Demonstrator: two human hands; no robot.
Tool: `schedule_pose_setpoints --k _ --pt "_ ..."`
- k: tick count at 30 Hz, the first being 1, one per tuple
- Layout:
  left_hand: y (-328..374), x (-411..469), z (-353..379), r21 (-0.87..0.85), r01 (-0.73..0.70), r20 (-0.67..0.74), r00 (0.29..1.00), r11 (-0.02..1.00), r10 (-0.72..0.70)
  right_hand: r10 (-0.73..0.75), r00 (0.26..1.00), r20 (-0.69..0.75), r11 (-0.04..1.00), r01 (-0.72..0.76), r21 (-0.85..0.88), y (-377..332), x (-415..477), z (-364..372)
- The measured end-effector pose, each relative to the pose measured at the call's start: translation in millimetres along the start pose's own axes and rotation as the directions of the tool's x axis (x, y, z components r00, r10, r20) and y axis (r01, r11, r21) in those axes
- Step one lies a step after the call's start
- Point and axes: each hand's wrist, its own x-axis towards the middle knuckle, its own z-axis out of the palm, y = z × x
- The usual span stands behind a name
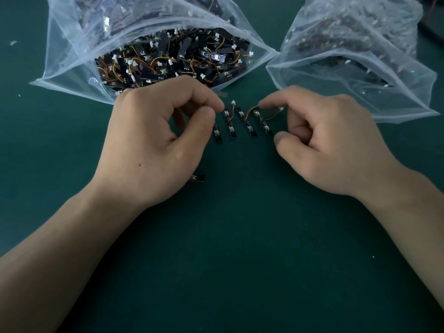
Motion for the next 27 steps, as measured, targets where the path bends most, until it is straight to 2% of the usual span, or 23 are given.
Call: schedule_pose_setpoints --k 16,21,25,27 --pt "-1 0 0 -0.008 -0.007 -0.012 1.0 1.0 0.007 0.0 0.999 -0.043 1.0 0.0 -0.007 1 0 3" --pt "-7 2 0 -0.02 0.106 -0.132 0.985 0.994 -0.108 -0.021 0.997 -0.07 1.0 0.022 0.009 1 0 3" --pt "-7 4 -3 -0.058 0.172 -0.176 0.968 0.983 -0.18 -0.128 0.967 -0.222 0.991 0.131 -0.002 -13 -7 3" --pt "-6 5 -2 -0.072 0.18 -0.171 0.967 0.981 -0.19 -0.234 0.956 -0.174 0.971 0.237 0.0 -27 -13 11"
